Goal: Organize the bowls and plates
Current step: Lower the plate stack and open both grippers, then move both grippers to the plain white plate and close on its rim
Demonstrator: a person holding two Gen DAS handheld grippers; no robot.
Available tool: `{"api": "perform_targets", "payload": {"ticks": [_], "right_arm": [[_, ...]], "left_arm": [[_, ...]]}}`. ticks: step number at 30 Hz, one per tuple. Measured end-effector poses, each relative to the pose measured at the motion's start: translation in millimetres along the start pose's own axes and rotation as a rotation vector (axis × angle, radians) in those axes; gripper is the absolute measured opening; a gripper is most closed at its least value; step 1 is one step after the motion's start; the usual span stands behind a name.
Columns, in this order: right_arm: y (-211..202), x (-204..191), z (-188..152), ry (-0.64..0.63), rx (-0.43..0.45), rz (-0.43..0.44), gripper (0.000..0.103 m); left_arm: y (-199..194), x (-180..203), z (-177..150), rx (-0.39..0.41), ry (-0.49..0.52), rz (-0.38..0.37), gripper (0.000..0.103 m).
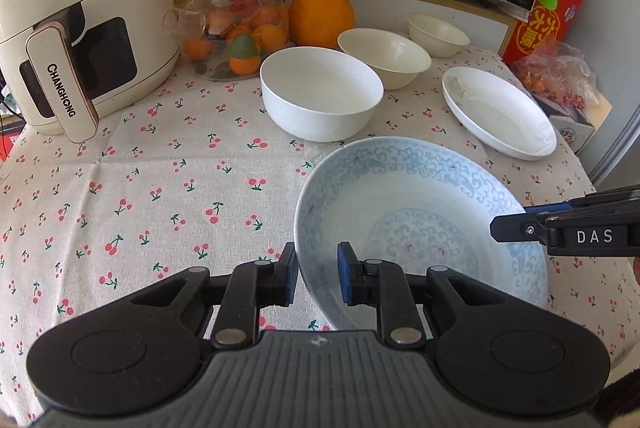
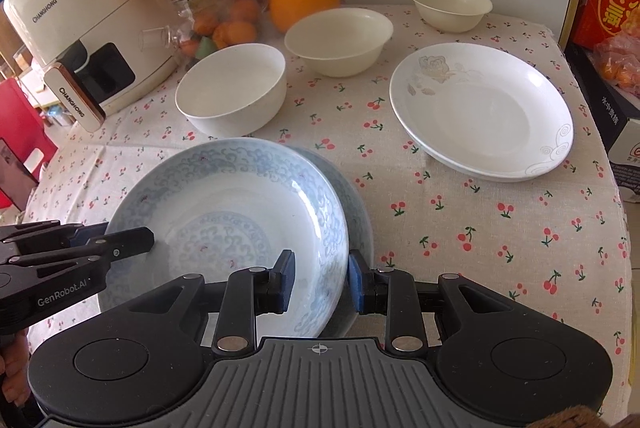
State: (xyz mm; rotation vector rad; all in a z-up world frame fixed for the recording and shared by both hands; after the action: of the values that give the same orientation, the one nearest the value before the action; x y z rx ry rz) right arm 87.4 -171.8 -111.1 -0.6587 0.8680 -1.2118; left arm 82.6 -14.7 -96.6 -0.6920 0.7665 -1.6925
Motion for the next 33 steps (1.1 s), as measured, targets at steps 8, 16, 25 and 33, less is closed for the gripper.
{"api": "perform_targets", "payload": {"ticks": [8,16,25,33], "right_arm": [[-2,0,2,-0.022,0.017,-0.025,0.029],[-5,-2,5,-0.112,0.046,-0.115,0.03],[-10,4,10,-0.05,0.049,-0.061,0.034],[-17,18,22,0.013,0.09,-0.074,0.065]], "left_arm": [[2,1,-2,-0.015,0.023,-0.003,0.019],[1,2,-2,-0.025,0.027,-0.029,0.019],[3,-3,0,-0.037,-0.006,-0.027,0.021],[-2,7,5,-0.059,0.017,-0.086,0.054]]}}
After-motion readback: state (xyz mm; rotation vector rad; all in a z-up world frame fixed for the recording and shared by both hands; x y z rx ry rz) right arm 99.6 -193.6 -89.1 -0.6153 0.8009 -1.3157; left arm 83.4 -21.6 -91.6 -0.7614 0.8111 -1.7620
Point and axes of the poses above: each gripper's, at about its wrist camera, not at the fingertips, and y roughly the way its jaws point, x to its right, z to its top, the point moved 8 cm from there along y, roughly the way its jaws point, and after that the axes turned 1 degree about y, right-handed, at the moved point
